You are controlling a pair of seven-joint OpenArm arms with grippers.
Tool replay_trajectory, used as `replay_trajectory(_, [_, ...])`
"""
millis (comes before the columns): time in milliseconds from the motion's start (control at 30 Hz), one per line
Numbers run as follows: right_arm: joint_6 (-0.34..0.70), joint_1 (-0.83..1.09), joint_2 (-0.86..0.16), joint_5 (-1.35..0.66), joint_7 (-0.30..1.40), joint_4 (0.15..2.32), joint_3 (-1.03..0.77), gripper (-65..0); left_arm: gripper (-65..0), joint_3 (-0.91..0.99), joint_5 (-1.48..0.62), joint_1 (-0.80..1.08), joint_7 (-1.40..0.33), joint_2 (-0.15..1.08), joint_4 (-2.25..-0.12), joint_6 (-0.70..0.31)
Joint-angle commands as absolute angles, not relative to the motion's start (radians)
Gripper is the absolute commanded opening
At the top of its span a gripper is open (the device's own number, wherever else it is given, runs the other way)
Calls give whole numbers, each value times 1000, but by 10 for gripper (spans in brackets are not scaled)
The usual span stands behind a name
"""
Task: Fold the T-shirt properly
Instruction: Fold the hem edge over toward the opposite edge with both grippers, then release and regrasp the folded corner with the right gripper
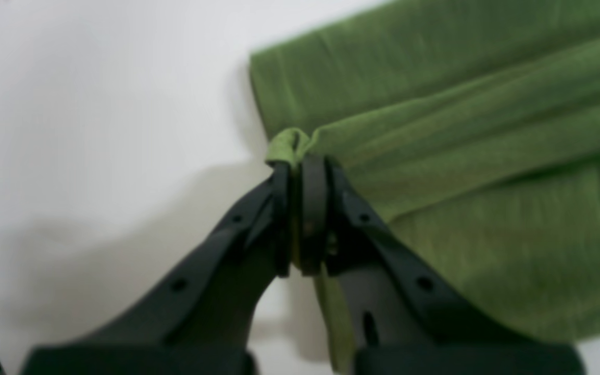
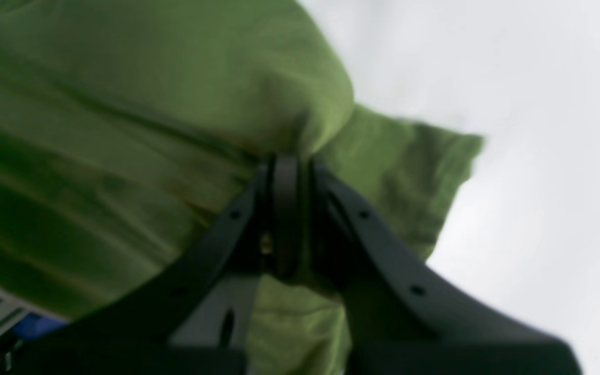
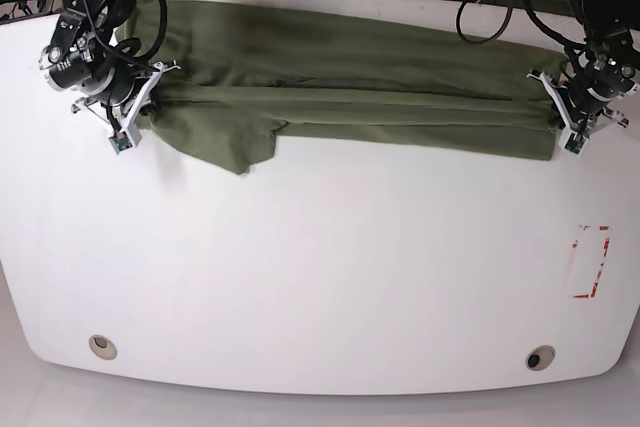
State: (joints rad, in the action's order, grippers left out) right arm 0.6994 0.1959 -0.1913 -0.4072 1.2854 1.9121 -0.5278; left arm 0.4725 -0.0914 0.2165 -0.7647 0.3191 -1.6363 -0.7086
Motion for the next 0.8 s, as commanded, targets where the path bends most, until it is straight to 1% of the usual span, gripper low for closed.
replay_trajectory(0, [698,205,-186,-398,1280,1933,-544,-650,-650,495,-87,211,-756,340,-1656,-698])
replay_trajectory(167, [698,265,-166,-398,1279,1929,-549,-650,-650,499,-85,232,-756,341,-1649,-698])
replay_trajectory(233, [698,271,-163,-397,1279,1929,-549,-602,-650,492,-81,234,-756,343,-1649,-698])
replay_trajectory(267, [698,272,-163,-397,1279,1929,-549,-566,-650,492,-81,236,-756,343,-1649,-698])
replay_trajectory(300, [698,275,-163,-397,1279,1929,-549,-507,-650,490,-79,236,-760,343,-1649,-698])
replay_trajectory(367, [698,282,-163,-397,1277,1931,-550,-373,-578,490,-81,236,-796,348,-1649,-698])
replay_trajectory(433, [698,282,-163,-398,1277,1937,-576,-246,-465,490,-82,232,-835,346,-1652,-698])
replay_trajectory(467, [698,278,-162,-398,1277,1949,-593,-193,-403,490,-82,232,-852,344,-1653,-698])
replay_trajectory(533, [698,277,-157,-400,1277,1975,-613,-141,-314,490,-85,231,-869,346,-1655,-698])
replay_trajectory(567, [698,277,-151,-410,1277,1986,-616,-136,-281,490,-85,228,-869,348,-1655,-698])
replay_trajectory(600, [698,275,-150,-421,1276,1992,-616,-136,-271,490,-85,223,-869,348,-1655,-698])
replay_trajectory(767, [698,234,-165,-538,1276,1991,-611,-143,-267,492,-85,189,-871,349,-1658,-698])
